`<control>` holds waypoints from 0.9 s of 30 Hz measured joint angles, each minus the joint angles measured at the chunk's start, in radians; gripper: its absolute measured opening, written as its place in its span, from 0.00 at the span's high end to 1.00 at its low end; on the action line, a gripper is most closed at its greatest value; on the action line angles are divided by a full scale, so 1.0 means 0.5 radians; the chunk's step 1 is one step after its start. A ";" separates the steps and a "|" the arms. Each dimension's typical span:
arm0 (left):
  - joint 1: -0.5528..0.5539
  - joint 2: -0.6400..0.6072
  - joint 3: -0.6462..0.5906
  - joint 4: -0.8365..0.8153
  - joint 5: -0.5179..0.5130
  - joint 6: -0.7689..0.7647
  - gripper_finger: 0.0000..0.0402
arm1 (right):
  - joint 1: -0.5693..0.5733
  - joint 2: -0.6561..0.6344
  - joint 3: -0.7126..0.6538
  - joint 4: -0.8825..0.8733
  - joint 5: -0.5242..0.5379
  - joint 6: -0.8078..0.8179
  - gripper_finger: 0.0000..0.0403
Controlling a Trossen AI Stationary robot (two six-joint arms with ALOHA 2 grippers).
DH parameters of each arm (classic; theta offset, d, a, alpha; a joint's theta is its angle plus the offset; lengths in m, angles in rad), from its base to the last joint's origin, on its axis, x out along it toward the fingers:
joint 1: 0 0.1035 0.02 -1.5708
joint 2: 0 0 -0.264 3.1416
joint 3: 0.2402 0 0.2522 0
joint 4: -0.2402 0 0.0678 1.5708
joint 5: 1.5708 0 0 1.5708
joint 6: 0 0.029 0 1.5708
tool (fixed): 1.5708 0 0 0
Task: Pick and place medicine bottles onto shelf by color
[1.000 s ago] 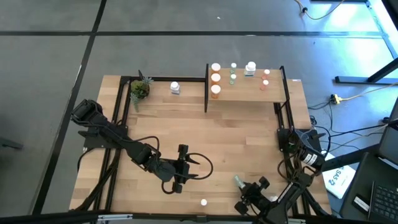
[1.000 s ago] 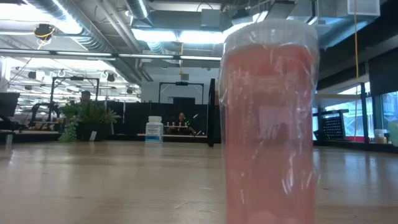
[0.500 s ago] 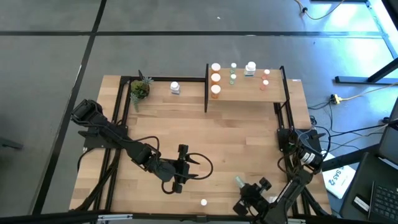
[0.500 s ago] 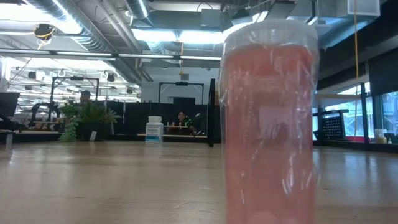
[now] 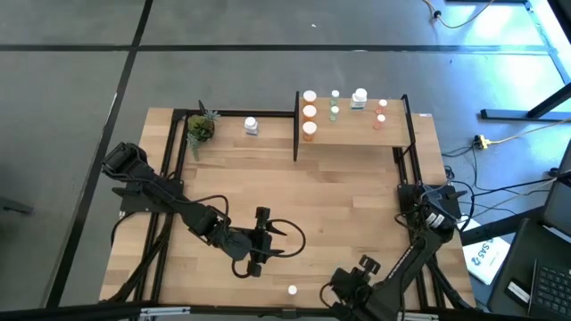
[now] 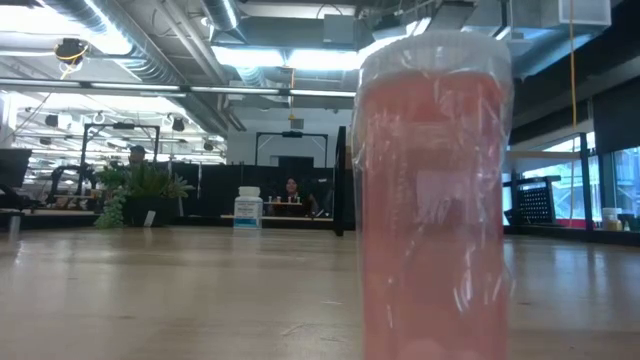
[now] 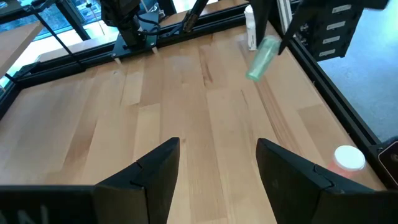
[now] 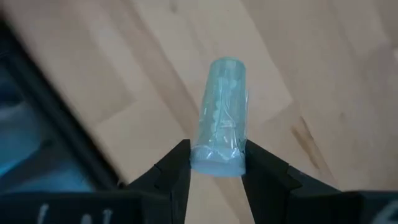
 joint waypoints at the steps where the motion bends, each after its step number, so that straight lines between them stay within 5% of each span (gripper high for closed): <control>1: 0.000 0.000 0.000 0.000 0.000 0.000 0.49 | -0.016 0.000 0.030 0.001 -0.045 -0.068 0.68; 14: 0.000 0.000 0.000 0.000 0.000 0.000 0.49 | -0.242 0.000 0.128 -0.050 -0.735 -0.725 0.68; 27: 0.001 0.000 0.000 0.000 0.001 0.000 0.49 | -0.438 0.000 0.127 -0.149 -1.348 -0.860 0.68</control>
